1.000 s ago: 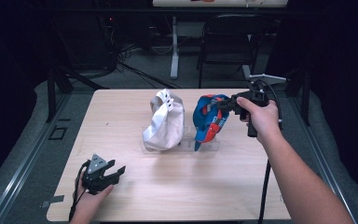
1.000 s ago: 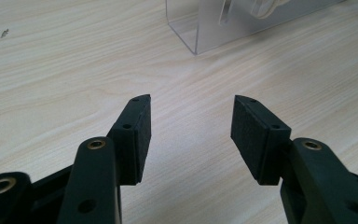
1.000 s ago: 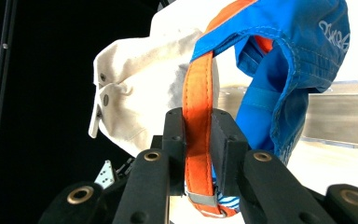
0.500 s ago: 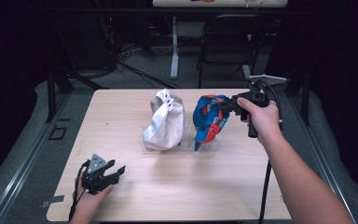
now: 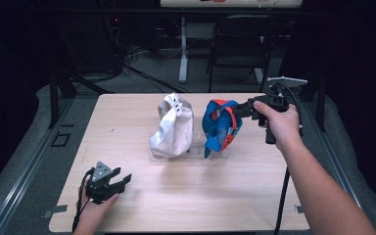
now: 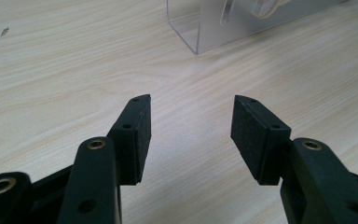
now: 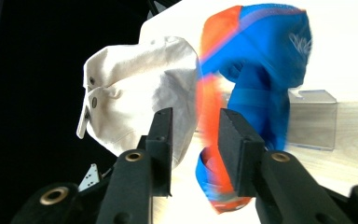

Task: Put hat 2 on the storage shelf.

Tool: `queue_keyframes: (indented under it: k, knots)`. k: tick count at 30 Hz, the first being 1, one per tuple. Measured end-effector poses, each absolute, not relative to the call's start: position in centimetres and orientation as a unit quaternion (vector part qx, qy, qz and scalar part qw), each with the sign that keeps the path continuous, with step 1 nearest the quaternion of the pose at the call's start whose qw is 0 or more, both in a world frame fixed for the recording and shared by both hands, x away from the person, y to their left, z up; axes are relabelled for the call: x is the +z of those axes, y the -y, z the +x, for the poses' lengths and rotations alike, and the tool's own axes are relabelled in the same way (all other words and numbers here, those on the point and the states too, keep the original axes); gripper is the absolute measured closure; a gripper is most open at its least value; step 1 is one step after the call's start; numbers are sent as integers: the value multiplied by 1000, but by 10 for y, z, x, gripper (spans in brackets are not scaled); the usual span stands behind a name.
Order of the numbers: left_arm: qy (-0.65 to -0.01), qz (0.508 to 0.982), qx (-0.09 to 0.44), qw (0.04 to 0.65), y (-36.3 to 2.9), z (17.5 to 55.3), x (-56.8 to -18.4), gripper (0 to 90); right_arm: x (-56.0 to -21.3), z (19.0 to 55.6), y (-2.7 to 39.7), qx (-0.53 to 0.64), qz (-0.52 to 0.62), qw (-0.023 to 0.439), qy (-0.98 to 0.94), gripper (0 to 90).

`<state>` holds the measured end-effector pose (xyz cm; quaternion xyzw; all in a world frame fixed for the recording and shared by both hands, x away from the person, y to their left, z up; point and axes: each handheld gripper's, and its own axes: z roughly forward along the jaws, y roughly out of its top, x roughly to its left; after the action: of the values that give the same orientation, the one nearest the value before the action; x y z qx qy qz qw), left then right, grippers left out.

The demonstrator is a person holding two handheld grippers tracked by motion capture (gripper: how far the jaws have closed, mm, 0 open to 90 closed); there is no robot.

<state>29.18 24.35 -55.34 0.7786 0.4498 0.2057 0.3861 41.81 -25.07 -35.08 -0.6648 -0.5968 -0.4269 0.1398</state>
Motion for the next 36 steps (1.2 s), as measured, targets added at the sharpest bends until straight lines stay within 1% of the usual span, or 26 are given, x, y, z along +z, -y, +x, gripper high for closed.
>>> queue_keyframes:
  k: [6, 10, 14, 28, 36]
  knots:
    - [-451, 778, 205, 386, -244, 292, -554, 483, -348, 416, 254, -425, -662, 123, 605, 590]
    - [-450, 778, 206, 386, -244, 292, -553, 481, -346, 414, 257, -421, -656, 96, 619, 555]
    - [-450, 777, 206, 388, -244, 292, -554, 480, -346, 411, 259, -421, -655, 87, 621, 533]
    - [-451, 777, 206, 387, -244, 292, -555, 473, -351, 395, 262, -411, -638, 49, 650, 487]
    - [-452, 778, 207, 384, -244, 292, -555, 474, -357, 379, 266, -415, -624, 25, 662, 478]
